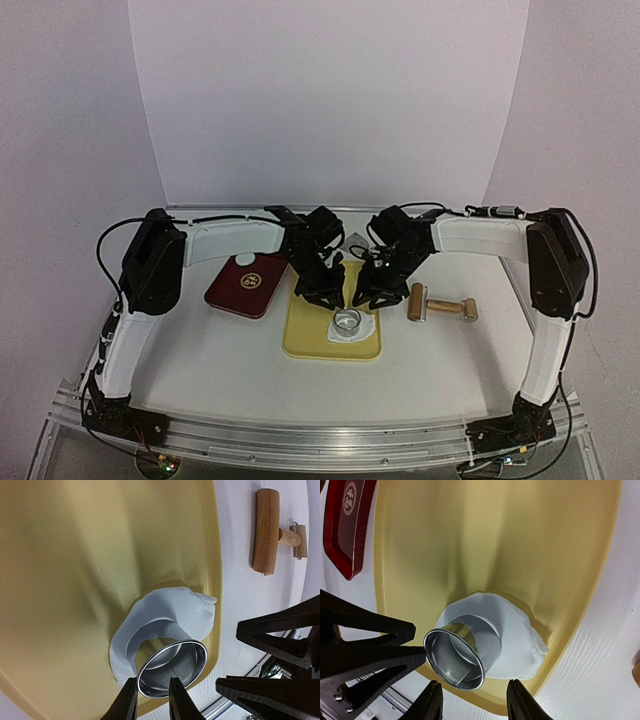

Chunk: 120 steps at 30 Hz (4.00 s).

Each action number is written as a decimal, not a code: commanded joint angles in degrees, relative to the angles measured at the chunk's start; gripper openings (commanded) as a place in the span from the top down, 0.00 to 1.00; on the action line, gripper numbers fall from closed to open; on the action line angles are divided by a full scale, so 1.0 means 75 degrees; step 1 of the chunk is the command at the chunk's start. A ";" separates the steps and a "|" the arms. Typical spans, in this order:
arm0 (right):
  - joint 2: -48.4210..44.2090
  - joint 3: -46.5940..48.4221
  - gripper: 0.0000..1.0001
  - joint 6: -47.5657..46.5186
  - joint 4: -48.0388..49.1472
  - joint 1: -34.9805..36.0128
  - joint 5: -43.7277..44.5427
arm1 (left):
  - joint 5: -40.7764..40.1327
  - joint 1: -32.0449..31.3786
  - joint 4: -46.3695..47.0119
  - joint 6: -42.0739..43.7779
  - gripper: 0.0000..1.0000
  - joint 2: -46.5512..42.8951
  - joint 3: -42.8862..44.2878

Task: Roll out the dumpling wrappers from the dough

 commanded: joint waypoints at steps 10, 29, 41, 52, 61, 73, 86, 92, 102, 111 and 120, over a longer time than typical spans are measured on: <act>0.0532 0.0240 0.67 0.0079 0.0040 0.0109 -0.0200 | 0.0159 0.0050 0.0279 0.0314 0.79 -0.0157 -0.0304; 0.0840 0.0351 0.85 0.0169 0.0026 0.0136 0.0001 | 0.0389 0.0062 0.0305 0.0683 0.81 0.0287 -0.0303; 0.1206 0.0172 1.00 0.0250 -0.0018 0.0191 0.0076 | 0.0315 0.0062 0.0289 0.1107 1.00 0.0362 -0.0993; 0.1786 -0.0172 1.00 0.0373 -0.0131 0.0191 0.0332 | 0.0139 0.0062 0.0602 0.1407 1.00 0.0348 -0.1816; 0.2294 -0.0388 1.00 0.0290 -0.0231 0.0191 0.0735 | 0.0004 0.0050 0.0891 0.1519 1.00 0.0424 -0.2413; 0.2998 -0.0298 1.00 0.0208 -0.0303 0.0169 0.0927 | -0.0091 0.0035 0.1012 0.1533 1.00 0.0649 -0.2601; 0.3298 -0.0122 1.00 0.0227 -0.0391 0.0038 0.1021 | -0.0297 0.0113 0.1243 0.1337 1.00 0.0860 -0.2969; 0.3363 0.0174 1.00 0.0107 -0.0521 0.0038 0.1084 | -0.0342 0.0236 0.1362 0.1319 1.00 0.0971 -0.3114; 0.3061 0.0703 1.00 -0.0324 -0.0649 0.0037 0.0577 | -0.0297 0.0250 0.1187 0.1413 1.00 0.0982 -0.2688; 0.2163 0.1200 0.93 -0.0465 -0.0682 0.0038 -0.0320 | -0.0430 0.0250 0.0659 0.1508 0.90 0.0432 -0.1489; 0.1086 0.1534 0.72 -0.0386 -0.0844 0.0038 -0.0154 | -0.0315 0.0247 0.0438 0.1279 0.67 0.0134 -0.0221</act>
